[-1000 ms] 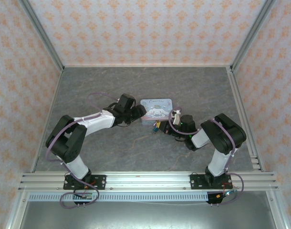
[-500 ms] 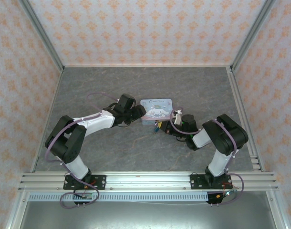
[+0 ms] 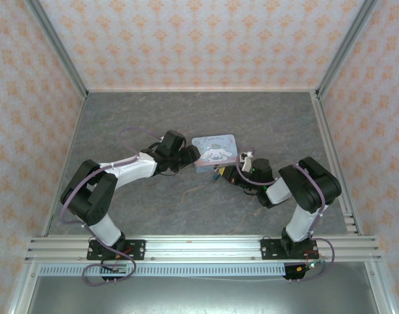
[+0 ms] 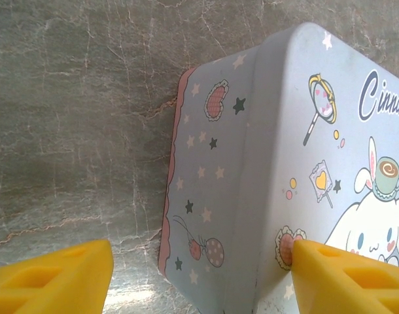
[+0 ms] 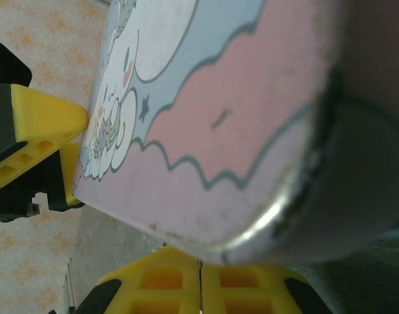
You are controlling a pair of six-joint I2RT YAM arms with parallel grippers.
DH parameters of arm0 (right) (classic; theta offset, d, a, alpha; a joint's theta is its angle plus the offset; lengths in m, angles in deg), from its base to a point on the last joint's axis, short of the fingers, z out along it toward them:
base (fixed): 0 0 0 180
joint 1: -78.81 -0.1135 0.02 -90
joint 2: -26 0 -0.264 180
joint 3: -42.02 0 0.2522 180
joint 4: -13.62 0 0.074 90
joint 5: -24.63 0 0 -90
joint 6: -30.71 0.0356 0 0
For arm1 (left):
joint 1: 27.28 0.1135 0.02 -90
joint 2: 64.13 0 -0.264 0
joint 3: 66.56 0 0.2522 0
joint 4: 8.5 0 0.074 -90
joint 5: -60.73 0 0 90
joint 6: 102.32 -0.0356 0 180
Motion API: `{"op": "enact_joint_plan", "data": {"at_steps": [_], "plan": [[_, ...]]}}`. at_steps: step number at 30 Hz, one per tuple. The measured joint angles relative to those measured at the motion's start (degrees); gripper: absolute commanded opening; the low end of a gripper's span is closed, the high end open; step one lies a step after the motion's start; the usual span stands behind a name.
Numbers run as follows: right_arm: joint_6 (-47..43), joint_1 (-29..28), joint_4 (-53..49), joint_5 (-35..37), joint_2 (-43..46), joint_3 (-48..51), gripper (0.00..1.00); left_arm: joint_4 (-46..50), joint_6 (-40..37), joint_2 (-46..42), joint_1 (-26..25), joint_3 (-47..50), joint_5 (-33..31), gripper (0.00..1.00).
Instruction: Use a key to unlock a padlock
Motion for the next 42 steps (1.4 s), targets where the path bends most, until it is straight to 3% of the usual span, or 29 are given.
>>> {"op": "enact_joint_plan", "data": {"at_steps": [7, 20, 27, 32, 42], "plan": [[2.0, 0.7, -0.7, 2.8, 3.5, 1.5, 0.06, -0.2, 0.0, -0.6, -0.1, 0.8, 0.0, 0.71], [0.2, 1.6, -14.4, 9.0, 14.6, 2.7, 0.07, -0.7, 0.0, -1.2, 0.0, 1.7, -0.1, 0.71], [-6.7, 1.7, -32.3, 9.7, 29.9, 1.4, 0.07, 1.1, -0.5, -2.6, 0.4, 1.7, -0.1, 0.74], [-11.3, 1.7, -52.5, 9.8, 40.0, -5.5, 0.07, 5.3, -2.6, -5.8, 1.3, 1.7, -1.6, 0.77], [-10.8, -1.6, -81.9, 5.2, 40.1, -15.9, 0.04, 5.9, -8.2, -26.8, 1.4, 6.2, -14.3, 0.92]]}}
